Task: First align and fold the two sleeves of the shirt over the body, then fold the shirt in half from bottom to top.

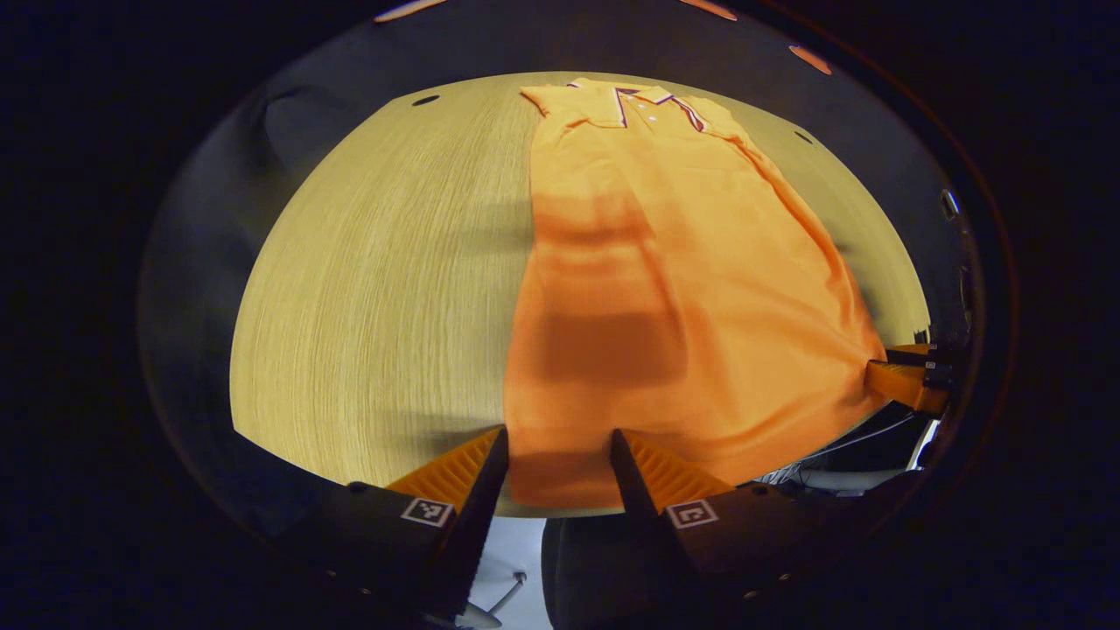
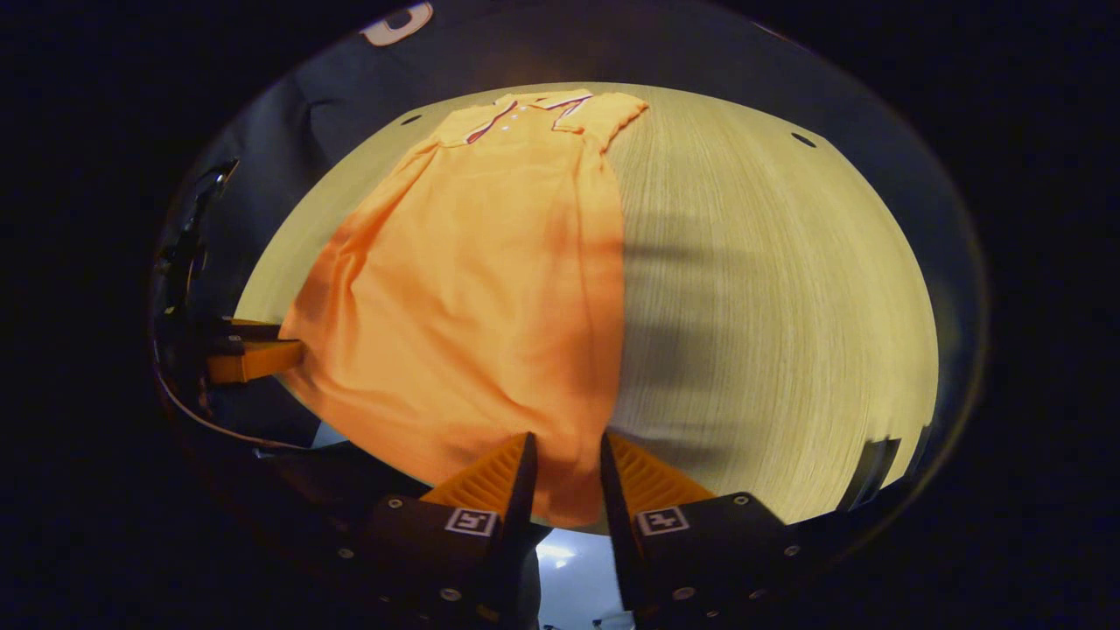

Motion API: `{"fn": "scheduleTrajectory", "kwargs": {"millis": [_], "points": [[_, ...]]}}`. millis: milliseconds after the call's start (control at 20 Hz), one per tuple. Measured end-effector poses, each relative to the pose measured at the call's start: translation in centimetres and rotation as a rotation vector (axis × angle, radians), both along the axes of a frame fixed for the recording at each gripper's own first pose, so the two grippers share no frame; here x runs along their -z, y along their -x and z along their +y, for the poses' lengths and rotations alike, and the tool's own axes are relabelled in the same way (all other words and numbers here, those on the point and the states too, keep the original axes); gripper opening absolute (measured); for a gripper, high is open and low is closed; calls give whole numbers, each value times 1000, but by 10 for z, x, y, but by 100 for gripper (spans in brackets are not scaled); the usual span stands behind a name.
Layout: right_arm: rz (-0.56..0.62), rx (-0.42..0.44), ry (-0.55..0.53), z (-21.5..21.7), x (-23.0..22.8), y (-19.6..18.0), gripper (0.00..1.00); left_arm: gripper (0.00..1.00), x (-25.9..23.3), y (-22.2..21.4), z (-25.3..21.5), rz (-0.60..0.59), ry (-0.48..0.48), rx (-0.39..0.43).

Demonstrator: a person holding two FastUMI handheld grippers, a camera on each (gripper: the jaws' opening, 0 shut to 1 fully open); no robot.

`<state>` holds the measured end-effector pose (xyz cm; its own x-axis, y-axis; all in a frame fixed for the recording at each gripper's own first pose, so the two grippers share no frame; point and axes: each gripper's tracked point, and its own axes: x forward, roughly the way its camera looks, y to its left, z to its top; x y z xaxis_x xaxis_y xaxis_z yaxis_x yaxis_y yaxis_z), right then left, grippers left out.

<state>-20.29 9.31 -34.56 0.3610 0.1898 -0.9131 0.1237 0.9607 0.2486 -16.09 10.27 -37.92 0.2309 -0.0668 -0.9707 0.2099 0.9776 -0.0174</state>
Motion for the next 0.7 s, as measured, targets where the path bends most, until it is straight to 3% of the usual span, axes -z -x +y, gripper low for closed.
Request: {"fn": "scheduleTrajectory", "kwargs": {"millis": [50, 100, 150, 200, 250, 300, 700], "points": [[-3, 22, -39, 3, 0, -1, 27, 67, 1, 2, -5, 5, 5, 25], [-22, -9, -117, 18, -4, -3, 20, 48, 1, 1, -11, 7, 16, 34], [-19, -2, -183, 24, -4, 0, 17, 31, -3, 2, -10, 23, 5, 33], [-39, 42, -241, 28, -5, -7, 7, 14, 0, 2, -13, 27, 9, 61], [-27, 64, -289, 30, -12, 3, 12, 14, -2, 3, -12, 14, 17, 55], [-23, 82, -324, 38, -5, -3, 2, 3, -4, -3, -15, 23, 35, 47], [-135, 70, -385, 44, -39, -40, 1, 3, -45, -54, -16, -92, 138, 2]]}}
